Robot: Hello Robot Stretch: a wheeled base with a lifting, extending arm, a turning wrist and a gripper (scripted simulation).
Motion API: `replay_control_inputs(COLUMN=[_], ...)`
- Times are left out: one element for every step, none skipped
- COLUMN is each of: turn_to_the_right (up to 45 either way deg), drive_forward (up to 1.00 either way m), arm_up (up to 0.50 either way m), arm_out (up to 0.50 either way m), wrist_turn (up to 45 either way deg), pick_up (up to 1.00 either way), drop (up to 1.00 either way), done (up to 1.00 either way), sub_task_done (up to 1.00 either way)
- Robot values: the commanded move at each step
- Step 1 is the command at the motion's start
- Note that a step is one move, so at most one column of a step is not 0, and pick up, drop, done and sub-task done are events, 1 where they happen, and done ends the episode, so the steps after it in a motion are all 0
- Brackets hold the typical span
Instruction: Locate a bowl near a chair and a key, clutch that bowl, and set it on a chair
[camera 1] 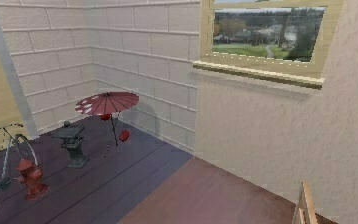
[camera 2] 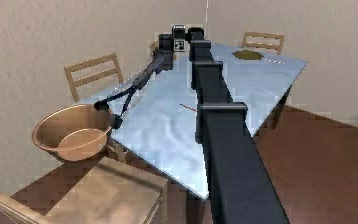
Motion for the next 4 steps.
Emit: replay_control_inputs(turn_to_the_right=[0.0,0.0,0.0,0.0], drive_forward=[0.0,0.0,0.0,0.0], arm_up=[0.0,-0.34,-0.5,0.0], arm_out=[0.0,0.0,0.0,0.0], wrist_turn=[39.0,0.0,0.0,0.0], pick_up=[0.0,0.0,0.0,0.0], drop=[0.0,0.0,0.0,1.0], done=[0.0,0.0,0.0,0.0], sub_task_done=[0.0,0.0,0.0,0.0])
